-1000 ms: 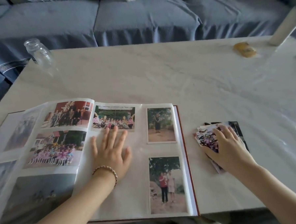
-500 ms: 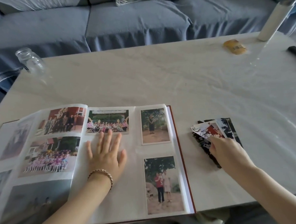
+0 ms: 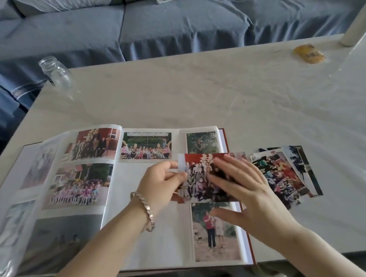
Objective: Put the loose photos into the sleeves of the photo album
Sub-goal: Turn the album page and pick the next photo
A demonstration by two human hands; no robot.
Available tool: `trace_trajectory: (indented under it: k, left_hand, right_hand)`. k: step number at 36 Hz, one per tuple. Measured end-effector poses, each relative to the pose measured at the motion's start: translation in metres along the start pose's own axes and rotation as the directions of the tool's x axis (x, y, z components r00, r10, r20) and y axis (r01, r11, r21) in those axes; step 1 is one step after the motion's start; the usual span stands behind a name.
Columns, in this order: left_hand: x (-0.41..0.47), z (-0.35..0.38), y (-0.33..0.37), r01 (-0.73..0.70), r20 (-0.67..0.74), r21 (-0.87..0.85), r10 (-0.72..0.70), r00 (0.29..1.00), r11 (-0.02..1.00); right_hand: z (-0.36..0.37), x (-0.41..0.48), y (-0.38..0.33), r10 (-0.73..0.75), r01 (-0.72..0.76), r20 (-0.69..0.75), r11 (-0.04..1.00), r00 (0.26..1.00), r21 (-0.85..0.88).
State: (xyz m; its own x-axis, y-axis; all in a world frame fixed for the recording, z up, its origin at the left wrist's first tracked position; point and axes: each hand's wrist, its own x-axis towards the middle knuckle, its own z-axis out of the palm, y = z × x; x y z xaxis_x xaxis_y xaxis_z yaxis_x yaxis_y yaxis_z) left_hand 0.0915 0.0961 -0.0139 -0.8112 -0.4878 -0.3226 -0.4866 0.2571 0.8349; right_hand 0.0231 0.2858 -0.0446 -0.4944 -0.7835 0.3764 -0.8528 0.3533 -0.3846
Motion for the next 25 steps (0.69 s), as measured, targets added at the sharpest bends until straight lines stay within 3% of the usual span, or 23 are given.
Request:
trace_trajectory:
  k: [2,5,8,10,13,15,17,20,25]
  left_hand:
    - [-0.002,-0.008,-0.006,-0.064,-0.013,0.065,0.065,0.998,0.996]
    - [-0.007,-0.019,-0.015,-0.126,-0.018,0.128,0.13,0.991,0.984]
    - [-0.011,-0.026,-0.025,-0.13,-0.02,0.139,0.134,0.991,0.982]
    - [-0.013,-0.029,-0.031,-0.114,-0.035,0.158,0.121,0.992,0.981]
    - [-0.016,-0.039,-0.04,-0.157,0.007,0.355,0.165,0.986,0.922]
    - [-0.011,-0.05,-0.05,-0.272,-0.005,0.645,0.359,0.933,0.714]
    - [-0.006,-0.061,-0.059,-0.24,0.009,0.823,0.412,0.911,0.514]
    - [-0.005,-0.074,-0.064,-0.011,-0.05,0.888,0.12,0.991,0.46]
    - [-0.007,-0.075,-0.08,0.069,-0.06,0.928,-0.035,0.998,0.365]
  right_hand:
    - [-0.001,0.003,-0.004,0.25,-0.249,0.024,0.946,0.968,0.205]
    - [-0.006,0.013,-0.011,0.619,-0.64,0.204,0.647,0.758,0.414]
    - [-0.002,0.021,-0.008,0.609,-0.757,0.498,0.291,0.618,0.585]
    - [0.002,0.024,-0.009,0.586,-0.799,0.585,0.196,0.56,0.568]
    - [0.009,0.023,-0.008,0.595,-0.796,0.556,0.268,0.58,0.543]
    - [0.009,0.022,-0.005,0.658,-0.762,0.445,0.323,0.607,0.562]
    - [0.007,0.02,-0.002,0.727,-0.71,0.24,0.45,0.644,0.541]
    - [0.003,0.019,0.003,0.715,-0.651,-0.026,0.65,0.698,0.392]
    - [0.007,0.02,0.001,0.623,-0.59,-0.09,0.771,0.777,0.241]
